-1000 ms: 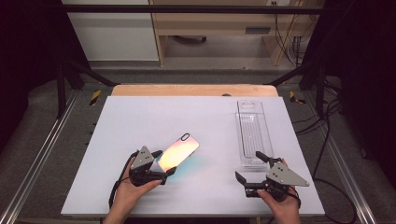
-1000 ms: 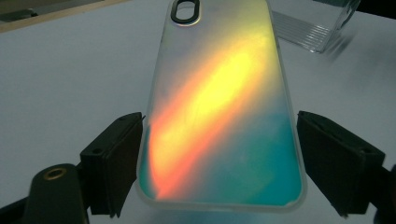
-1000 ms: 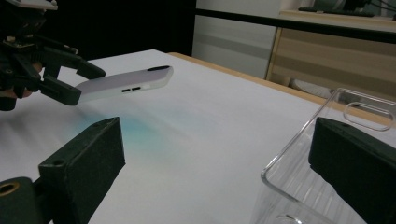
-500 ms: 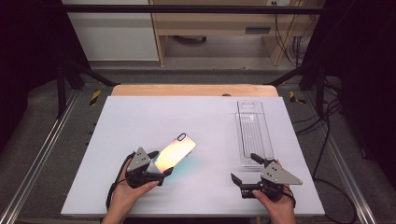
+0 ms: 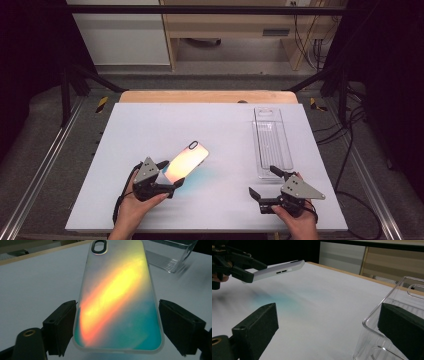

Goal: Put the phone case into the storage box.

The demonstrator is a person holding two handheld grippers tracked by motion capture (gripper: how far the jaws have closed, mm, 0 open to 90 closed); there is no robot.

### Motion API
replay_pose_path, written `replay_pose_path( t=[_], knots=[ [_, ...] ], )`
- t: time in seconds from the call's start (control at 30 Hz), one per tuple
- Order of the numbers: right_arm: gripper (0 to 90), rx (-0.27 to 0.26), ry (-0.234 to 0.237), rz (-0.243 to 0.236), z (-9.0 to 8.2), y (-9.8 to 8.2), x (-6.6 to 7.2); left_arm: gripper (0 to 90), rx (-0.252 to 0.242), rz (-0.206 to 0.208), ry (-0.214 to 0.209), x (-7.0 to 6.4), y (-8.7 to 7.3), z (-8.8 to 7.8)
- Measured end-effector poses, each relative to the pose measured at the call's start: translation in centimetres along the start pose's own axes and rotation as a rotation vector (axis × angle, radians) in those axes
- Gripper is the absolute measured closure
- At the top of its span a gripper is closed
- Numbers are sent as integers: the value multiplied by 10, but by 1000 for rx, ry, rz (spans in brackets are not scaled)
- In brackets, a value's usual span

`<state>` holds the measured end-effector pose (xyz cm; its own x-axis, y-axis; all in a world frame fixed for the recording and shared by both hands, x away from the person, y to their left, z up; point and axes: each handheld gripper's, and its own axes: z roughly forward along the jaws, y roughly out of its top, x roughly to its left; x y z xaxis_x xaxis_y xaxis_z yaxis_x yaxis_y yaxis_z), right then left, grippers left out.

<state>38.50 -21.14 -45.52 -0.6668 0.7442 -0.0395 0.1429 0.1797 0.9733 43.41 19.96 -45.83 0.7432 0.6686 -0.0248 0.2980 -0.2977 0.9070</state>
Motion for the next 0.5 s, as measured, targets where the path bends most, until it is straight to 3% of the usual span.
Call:
replay_pose_path(
  t=[0.5],
  knots=[
    [49, -14, -27, 47, 2, 3, 4, 168, -68, 13, -9, -12, 6, -4]
  ],
)
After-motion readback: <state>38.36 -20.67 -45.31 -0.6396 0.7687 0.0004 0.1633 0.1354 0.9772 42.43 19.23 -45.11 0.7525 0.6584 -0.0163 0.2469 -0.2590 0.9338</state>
